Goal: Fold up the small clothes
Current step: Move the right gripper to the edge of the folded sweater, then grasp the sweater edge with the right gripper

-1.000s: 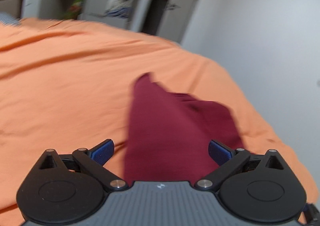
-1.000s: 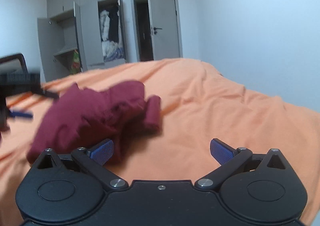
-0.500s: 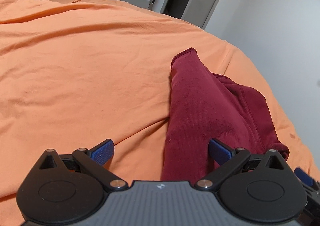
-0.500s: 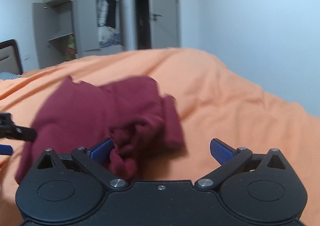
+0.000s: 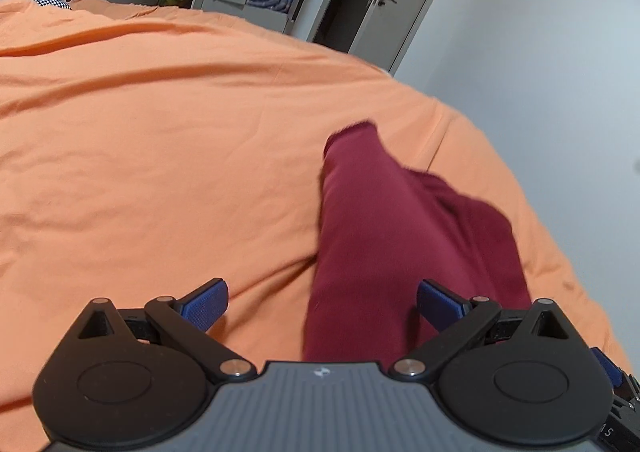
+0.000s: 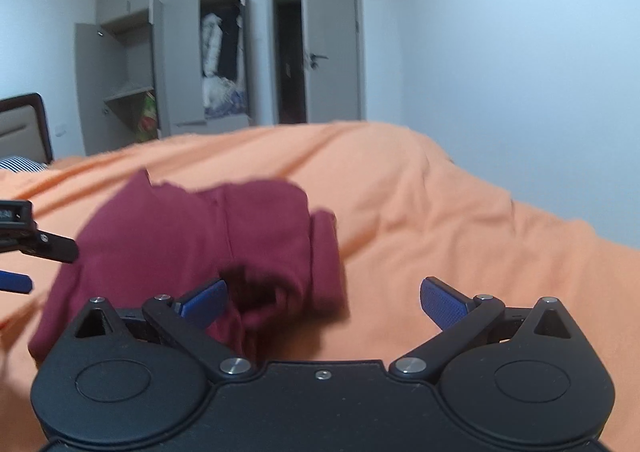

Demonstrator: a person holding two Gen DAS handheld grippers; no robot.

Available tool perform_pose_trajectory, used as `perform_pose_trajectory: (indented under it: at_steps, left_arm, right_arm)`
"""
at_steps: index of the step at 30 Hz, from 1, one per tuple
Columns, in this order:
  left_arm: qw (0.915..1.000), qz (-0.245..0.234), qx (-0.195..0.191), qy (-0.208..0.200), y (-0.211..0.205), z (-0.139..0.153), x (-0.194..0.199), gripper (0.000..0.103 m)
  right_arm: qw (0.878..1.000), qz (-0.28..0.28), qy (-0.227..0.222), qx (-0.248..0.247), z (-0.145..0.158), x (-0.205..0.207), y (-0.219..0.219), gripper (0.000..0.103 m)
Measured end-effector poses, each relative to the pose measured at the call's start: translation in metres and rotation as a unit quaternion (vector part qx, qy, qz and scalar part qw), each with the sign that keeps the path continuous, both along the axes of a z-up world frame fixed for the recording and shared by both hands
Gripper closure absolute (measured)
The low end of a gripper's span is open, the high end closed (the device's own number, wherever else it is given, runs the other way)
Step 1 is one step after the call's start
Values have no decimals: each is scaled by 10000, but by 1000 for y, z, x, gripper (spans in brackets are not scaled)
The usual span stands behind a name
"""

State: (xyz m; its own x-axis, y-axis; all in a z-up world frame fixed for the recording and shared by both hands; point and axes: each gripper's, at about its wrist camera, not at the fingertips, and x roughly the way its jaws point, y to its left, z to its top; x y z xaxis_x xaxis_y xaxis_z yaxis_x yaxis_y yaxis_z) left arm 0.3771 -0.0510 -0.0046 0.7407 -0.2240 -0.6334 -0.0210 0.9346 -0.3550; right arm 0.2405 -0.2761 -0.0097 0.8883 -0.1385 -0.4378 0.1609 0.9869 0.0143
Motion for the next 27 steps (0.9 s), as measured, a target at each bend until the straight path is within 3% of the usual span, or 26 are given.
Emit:
perform_pose_trajectory:
  at_steps: [8, 10, 16, 18, 22, 24, 27]
  left_arm:
    - [9996, 64, 257, -13, -12, 2, 39, 0]
    - [9998, 49, 218, 3, -13, -1, 45, 0]
    - [9996, -30, 279, 27, -20, -8, 55, 0]
    - [9997, -36, 250, 47, -20, -10, 57, 0]
    - [9997, -37, 232, 75, -20, -13, 59, 0]
    - [9997, -29, 209, 84, -20, -13, 60, 0]
    - [9997, -22, 211, 74, -22, -13, 60, 0]
  right_arm:
    - [9978, 413, 109, 505, 8, 72, -28, 1]
    - [9976, 448, 171, 504, 4, 88, -30, 7]
    - [9962, 596, 296, 566, -6, 110, -34, 36]
    - [9950, 687, 311, 656, -7, 111, -34, 52]
    - [9943, 688, 376, 724, -11, 111, -34, 68]
    - [9945, 636, 366, 746, -10, 110, -36, 87]
    - [9954, 660, 156, 677, -3, 104, -35, 102]
